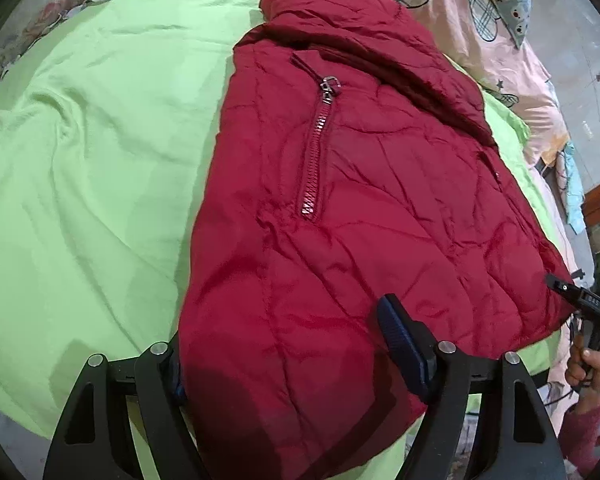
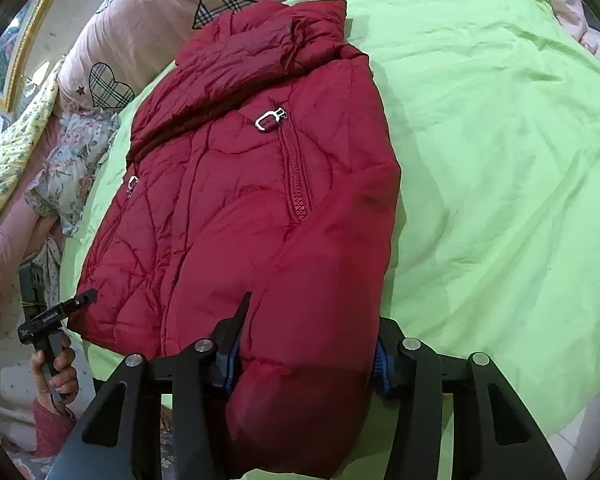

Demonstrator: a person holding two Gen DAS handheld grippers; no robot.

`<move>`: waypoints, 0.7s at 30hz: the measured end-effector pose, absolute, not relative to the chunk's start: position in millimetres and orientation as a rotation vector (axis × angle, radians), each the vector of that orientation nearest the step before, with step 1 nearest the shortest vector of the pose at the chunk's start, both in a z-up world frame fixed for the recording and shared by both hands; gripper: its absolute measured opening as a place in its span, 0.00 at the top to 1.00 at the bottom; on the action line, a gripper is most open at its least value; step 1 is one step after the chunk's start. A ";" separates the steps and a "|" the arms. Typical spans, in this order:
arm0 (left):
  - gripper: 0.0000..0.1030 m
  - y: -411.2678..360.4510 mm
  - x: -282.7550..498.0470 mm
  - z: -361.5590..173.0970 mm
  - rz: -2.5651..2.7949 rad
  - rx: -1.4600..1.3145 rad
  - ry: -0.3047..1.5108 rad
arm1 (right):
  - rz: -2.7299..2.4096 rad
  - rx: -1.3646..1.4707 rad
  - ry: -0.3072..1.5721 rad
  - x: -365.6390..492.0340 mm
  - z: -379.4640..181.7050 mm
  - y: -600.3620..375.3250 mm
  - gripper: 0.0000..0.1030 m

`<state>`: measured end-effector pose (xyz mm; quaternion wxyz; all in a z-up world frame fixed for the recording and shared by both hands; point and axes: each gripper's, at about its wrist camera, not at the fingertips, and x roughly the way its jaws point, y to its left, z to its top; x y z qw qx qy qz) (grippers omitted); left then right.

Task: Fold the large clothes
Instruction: 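Grasp the coat hem with both tools, then lift the hem with both tools and fold it toward the collar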

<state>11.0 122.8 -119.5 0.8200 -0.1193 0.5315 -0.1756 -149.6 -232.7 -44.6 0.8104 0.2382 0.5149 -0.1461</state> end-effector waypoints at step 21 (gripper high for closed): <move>0.83 136.0 -26.4 -69.3 -0.474 -0.223 1.006 | -0.122 0.593 0.938 -173.1 -7.7 -230.0 0.77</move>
